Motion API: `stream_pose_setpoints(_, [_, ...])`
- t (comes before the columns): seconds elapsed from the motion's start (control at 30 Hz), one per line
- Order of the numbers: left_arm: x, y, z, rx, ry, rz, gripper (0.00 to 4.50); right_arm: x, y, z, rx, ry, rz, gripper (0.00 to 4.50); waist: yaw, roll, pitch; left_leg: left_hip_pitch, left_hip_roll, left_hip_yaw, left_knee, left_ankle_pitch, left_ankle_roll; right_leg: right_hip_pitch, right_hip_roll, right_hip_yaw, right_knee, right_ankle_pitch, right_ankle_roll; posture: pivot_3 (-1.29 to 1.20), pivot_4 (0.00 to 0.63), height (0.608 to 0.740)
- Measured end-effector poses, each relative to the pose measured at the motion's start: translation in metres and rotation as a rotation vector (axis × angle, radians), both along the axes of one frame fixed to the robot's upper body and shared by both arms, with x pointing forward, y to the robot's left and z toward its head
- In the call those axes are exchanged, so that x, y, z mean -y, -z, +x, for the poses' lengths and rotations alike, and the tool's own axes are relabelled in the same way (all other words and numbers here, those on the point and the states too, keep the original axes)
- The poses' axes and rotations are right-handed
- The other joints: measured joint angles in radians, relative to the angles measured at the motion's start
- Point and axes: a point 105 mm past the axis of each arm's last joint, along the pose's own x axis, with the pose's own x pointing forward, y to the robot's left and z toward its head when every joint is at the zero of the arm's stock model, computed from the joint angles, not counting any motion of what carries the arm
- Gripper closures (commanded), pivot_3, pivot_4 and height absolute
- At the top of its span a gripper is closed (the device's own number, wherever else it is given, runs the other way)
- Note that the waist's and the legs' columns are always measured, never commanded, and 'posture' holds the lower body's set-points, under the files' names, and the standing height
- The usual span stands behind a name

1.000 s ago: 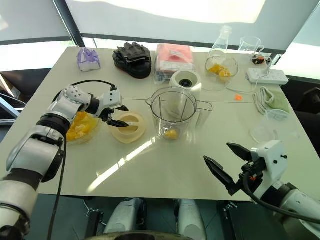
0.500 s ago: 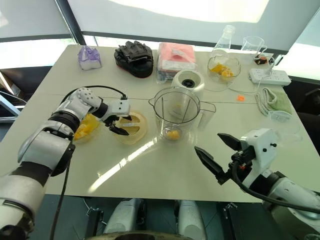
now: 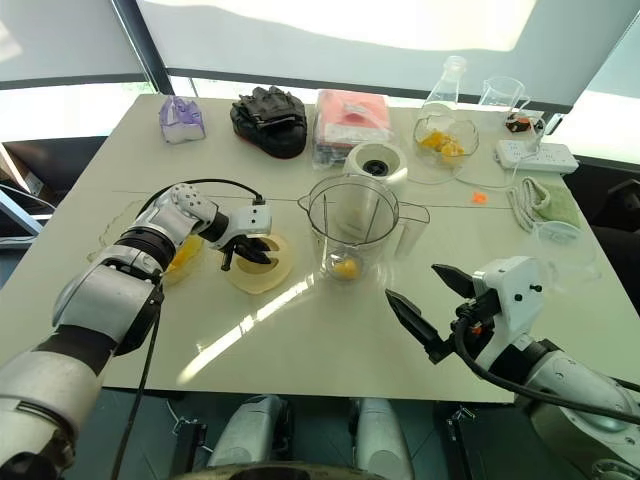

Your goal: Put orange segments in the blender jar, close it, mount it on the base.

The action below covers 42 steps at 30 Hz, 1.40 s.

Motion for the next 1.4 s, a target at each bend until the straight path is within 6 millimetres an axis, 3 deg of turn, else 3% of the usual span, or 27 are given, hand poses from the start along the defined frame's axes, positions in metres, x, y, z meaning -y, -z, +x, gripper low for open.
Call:
stream_pose_setpoints(0.07, [0.001, -0.005, -0.002, -0.023, 0.008, -0.040, 4.23, 0.002, 0.003, 0.000, -0.007, 0.007, 0.011, 0.00, -0.001, 0.000, 0.000, 0.000, 0.000, 0.000, 0.000, 0.000, 0.000, 0.000, 0.000, 0.000, 0.000, 0.000, 0.000, 0.00, 0.150, 0.740])
stream_pose_setpoints(0.17, [0.003, -0.036, 0.000, -0.011, 0.053, -0.111, 4.23, 0.008, 0.009, 0.002, -0.025, 0.023, 0.013, 0.00, 0.000, -0.003, 0.002, -0.004, -0.001, 0.000, 0.001, 0.000, 0.000, -0.005, 0.000, 0.000, 0.004, 0.000, 0.000, 0.00, 0.150, 0.740])
stream_pose_setpoints(0.33, [0.004, -0.150, 0.017, 0.277, 0.133, -0.149, 4.23, 0.017, 0.019, 0.011, -0.039, 0.040, 0.002, 0.00, 0.001, -0.003, 0.002, -0.004, -0.001, 0.001, 0.001, 0.000, 0.000, -0.005, 0.000, 0.000, 0.004, 0.000, 0.000, 0.00, 0.150, 0.740])
stream_pose_setpoints(0.4, [0.009, -0.188, 0.017, 0.387, 0.159, -0.159, 4.23, 0.017, 0.022, 0.016, -0.040, 0.042, 0.015, 0.00, 0.000, -0.002, 0.001, -0.003, -0.001, 0.001, 0.001, 0.000, 0.001, -0.005, 0.000, 0.001, 0.004, 0.000, 0.000, 0.00, 0.150, 0.740])
stream_pose_setpoints(0.47, [0.013, -0.207, 0.017, 0.461, 0.170, -0.158, 4.23, 0.019, 0.027, 0.020, -0.047, 0.047, 0.011, 0.00, 0.000, -0.001, 0.000, -0.003, -0.001, 0.001, 0.001, 0.000, 0.001, -0.005, 0.000, 0.001, 0.005, 0.000, 0.000, 0.00, 0.150, 0.740])
stream_pose_setpoints(0.63, [0.032, -0.214, 0.017, 0.437, 0.180, -0.213, 4.23, 0.030, 0.027, 0.032, -0.017, 0.089, -0.045, 0.00, 0.001, -0.002, 0.001, -0.003, -0.002, 0.002, 0.002, 0.000, 0.001, -0.005, 0.001, 0.000, 0.007, 0.000, 0.001, 0.00, 0.150, 0.740])
stream_pose_setpoints(0.83, [0.091, -0.245, -0.012, 0.313, 0.366, -0.400, 4.23, 0.029, 0.017, 0.041, 0.044, 0.089, -0.065, 0.00, 0.000, -0.002, 0.001, -0.004, -0.002, 0.002, 0.002, -0.001, 0.002, -0.005, 0.001, 0.001, 0.006, -0.001, 0.002, 0.00, 0.150, 0.740])
stream_pose_setpoints(0.93, [0.129, -0.239, -0.024, 0.241, 0.457, -0.425, 4.23, 0.022, 0.016, 0.048, 0.068, 0.086, -0.048, 0.00, 0.002, -0.002, 0.002, -0.004, -0.003, 0.001, 0.002, -0.001, 0.002, -0.005, 0.000, 0.001, 0.006, -0.002, 0.002, 0.00, 0.150, 0.740])
stream_pose_setpoints(1.0, [0.141, -0.233, -0.028, 0.204, 0.473, -0.405, 4.23, 0.020, 0.015, 0.050, 0.082, 0.097, -0.038, 0.00, -0.002, -0.002, 0.002, -0.004, -0.003, 0.001, 0.002, -0.001, 0.002, -0.005, 0.001, 0.001, 0.006, -0.002, 0.002, 0.00, 0.150, 0.740])
stream_pose_setpoints(1.17, [0.157, -0.215, -0.032, 0.119, 0.471, -0.329, 4.23, 0.022, 0.020, 0.053, 0.089, 0.145, -0.040, 0.00, -0.002, -0.001, 0.001, -0.003, -0.003, 0.001, 0.001, -0.001, 0.002, -0.006, 0.001, 0.002, 0.008, -0.002, 0.002, 0.00, 0.150, 0.740])
stream_pose_setpoints(1.4, [0.163, -0.179, -0.032, 0.056, 0.466, -0.174, 4.23, 0.023, 0.023, 0.055, 0.112, 0.193, -0.046, 0.00, -0.001, -0.001, 0.001, -0.003, -0.003, 0.000, 0.002, -0.001, 0.002, -0.006, 0.001, 0.002, 0.007, -0.002, 0.002, 0.00, 0.150, 0.740])
